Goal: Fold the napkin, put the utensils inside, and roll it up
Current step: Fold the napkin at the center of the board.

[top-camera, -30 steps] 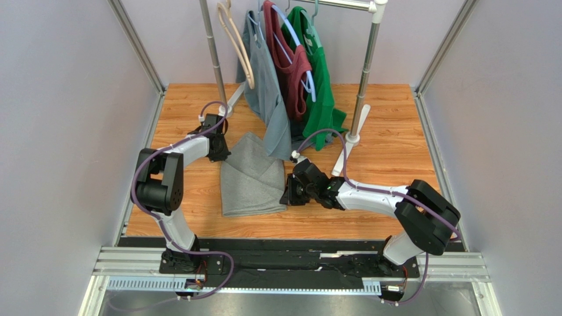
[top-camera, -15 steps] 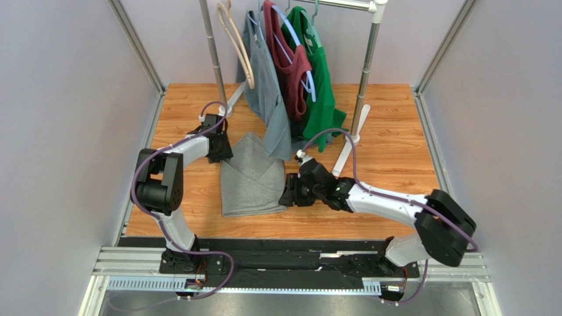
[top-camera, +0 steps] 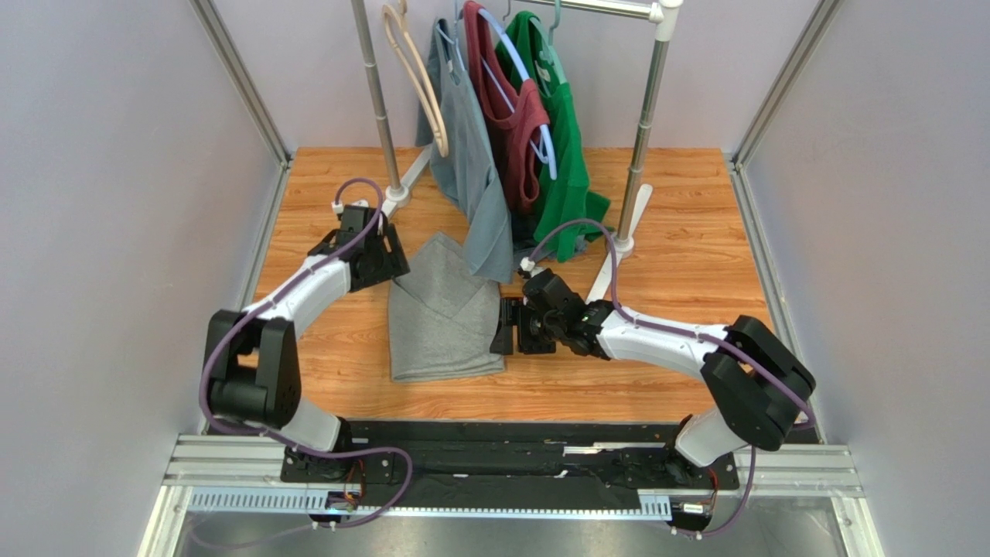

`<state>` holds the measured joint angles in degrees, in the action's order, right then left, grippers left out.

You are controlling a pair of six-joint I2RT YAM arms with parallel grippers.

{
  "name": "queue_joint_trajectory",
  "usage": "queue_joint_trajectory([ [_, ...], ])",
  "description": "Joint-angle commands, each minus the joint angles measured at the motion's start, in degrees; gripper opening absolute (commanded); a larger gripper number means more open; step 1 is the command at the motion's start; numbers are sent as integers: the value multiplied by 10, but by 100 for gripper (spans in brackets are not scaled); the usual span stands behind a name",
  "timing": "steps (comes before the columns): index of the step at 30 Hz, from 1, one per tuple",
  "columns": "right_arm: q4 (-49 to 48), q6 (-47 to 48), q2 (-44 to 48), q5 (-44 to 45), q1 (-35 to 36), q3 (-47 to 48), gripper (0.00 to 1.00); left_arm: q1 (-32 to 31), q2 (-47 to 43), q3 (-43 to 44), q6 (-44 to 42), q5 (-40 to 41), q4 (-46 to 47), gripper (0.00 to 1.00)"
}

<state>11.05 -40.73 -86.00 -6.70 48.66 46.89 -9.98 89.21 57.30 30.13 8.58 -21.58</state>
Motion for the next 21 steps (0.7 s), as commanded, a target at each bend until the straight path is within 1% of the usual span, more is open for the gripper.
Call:
queue_joint_trajectory([
  [1,-74,-13,-22,-33,-1,5,67,2,-84,-72,31,-26,21,83],
  [4,-105,-26,-41,-52,-1,-10,66,2,-138,-140,58,-63,39,82],
  [6,-105,-39,-49,-60,-1,-20,65,2,-180,-192,74,-81,56,81],
  [7,-122,-41,-50,-60,-1,-22,64,2,-194,-206,77,-93,57,81],
  [8,-123,-44,-50,-60,-1,-26,63,2,-221,-232,80,-96,58,80],
  [10,-132,-45,-50,-54,0,-38,62,2,-247,-258,93,-121,65,79],
  [12,-137,-43,-53,-53,-1,-43,59,2,-278,-293,106,-138,81,79],
  [15,-155,-45,-66,-54,-1,-48,53,2,-290,-323,107,-137,106,77],
  [17,-171,-49,-74,-54,-1,-51,51,2,-278,-333,105,-151,134,77],
  [19,-179,-50,-78,-55,-1,-52,50,2,-265,-335,104,-175,154,76],
  [21,-181,-50,-81,-52,-1,-51,47,2,-255,-326,101,-168,159,76],
])
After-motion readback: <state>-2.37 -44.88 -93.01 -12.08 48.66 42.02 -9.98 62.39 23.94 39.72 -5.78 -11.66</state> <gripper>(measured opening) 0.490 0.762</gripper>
